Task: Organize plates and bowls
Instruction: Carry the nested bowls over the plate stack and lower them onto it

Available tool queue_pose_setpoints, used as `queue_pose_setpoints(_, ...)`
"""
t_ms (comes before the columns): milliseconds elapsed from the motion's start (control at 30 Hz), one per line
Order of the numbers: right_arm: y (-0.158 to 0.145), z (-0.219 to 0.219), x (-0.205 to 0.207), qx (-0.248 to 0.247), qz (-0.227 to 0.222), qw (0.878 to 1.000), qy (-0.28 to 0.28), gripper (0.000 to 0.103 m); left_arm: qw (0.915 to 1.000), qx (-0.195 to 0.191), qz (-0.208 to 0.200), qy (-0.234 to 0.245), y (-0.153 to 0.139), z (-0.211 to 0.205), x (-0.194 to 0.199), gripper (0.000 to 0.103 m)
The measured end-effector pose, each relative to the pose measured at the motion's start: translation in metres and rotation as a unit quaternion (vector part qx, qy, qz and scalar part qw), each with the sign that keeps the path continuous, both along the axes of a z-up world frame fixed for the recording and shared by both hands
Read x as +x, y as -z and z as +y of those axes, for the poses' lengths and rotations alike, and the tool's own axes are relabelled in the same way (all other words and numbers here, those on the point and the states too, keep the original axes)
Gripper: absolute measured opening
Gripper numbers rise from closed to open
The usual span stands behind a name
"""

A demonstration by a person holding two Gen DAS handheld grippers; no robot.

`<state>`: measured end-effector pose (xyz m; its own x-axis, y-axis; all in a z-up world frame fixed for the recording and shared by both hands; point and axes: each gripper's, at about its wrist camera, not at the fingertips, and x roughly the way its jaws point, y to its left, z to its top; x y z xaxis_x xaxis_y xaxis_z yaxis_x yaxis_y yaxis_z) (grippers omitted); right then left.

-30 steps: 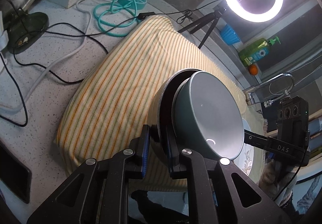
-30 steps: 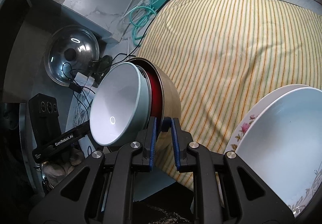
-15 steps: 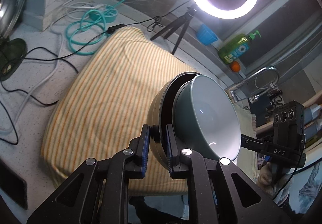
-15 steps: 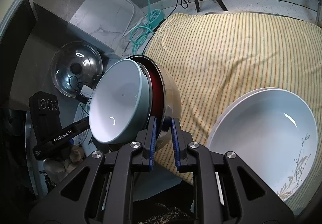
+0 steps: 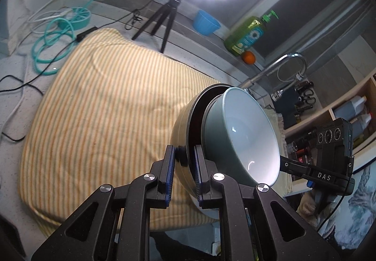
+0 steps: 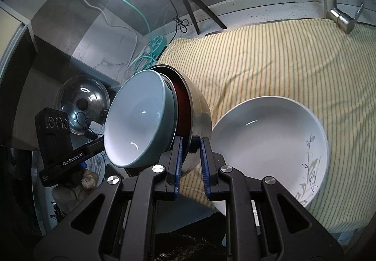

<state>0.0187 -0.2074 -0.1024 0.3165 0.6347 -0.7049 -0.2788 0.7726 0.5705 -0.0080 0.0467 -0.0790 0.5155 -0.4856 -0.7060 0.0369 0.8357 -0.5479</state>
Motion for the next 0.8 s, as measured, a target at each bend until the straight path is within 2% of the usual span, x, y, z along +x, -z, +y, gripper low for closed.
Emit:
queue_pose_setpoints(500, 0.010, -0.066, -0.017, -0.011, 0.016, 0.997, 0.080, 0.017, 0.9964, -0.001, 0.029, 0.080, 0.018, -0.062, 0.017, 0.013)
queue_pose_setpoints(800, 0.024, -0.087, -0.021, -0.023, 0.030, 0.994, 0.105, 0.016, 0.9932, 0.008, 0.044, 0.108, 0.028, -0.085, 0.021, 0.015)
